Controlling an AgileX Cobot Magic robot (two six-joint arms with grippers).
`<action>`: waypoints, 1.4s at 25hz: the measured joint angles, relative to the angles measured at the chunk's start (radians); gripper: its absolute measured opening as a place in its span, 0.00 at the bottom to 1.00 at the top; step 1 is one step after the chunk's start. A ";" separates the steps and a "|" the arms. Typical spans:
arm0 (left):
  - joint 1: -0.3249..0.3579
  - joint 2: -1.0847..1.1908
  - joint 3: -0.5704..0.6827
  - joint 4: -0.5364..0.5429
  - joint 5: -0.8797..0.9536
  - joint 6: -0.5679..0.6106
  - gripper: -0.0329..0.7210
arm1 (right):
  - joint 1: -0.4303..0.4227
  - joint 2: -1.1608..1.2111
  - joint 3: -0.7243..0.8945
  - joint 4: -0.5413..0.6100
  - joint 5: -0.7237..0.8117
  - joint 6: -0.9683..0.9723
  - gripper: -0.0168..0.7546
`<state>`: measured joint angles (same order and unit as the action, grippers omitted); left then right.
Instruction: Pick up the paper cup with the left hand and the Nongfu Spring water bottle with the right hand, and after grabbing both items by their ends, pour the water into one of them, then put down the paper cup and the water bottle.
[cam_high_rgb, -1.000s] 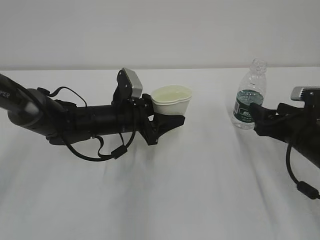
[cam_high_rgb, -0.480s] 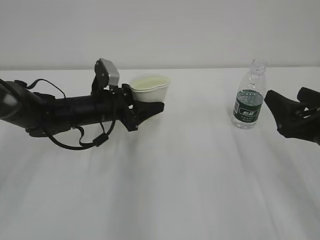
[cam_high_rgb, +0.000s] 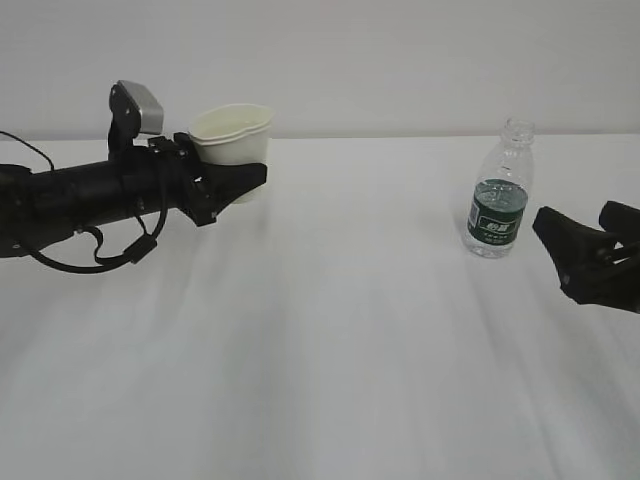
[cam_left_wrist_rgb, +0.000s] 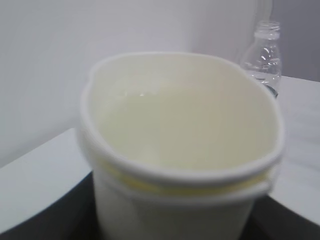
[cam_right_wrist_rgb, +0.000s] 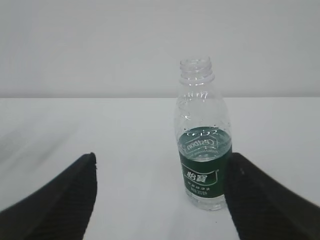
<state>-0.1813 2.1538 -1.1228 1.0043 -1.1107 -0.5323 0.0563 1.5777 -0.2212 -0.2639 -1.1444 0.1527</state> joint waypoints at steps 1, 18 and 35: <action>0.004 -0.005 0.010 -0.005 0.000 0.000 0.60 | 0.000 0.000 0.002 0.002 0.000 0.002 0.79; 0.012 -0.023 0.279 -0.292 -0.010 0.268 0.58 | 0.000 0.000 0.004 0.002 0.000 0.004 0.79; 0.012 -0.023 0.302 -0.604 -0.010 0.356 0.57 | 0.000 0.000 0.004 0.002 0.000 0.012 0.79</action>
<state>-0.1692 2.1312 -0.8211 0.3999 -1.1208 -0.1765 0.0563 1.5777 -0.2171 -0.2621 -1.1444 0.1647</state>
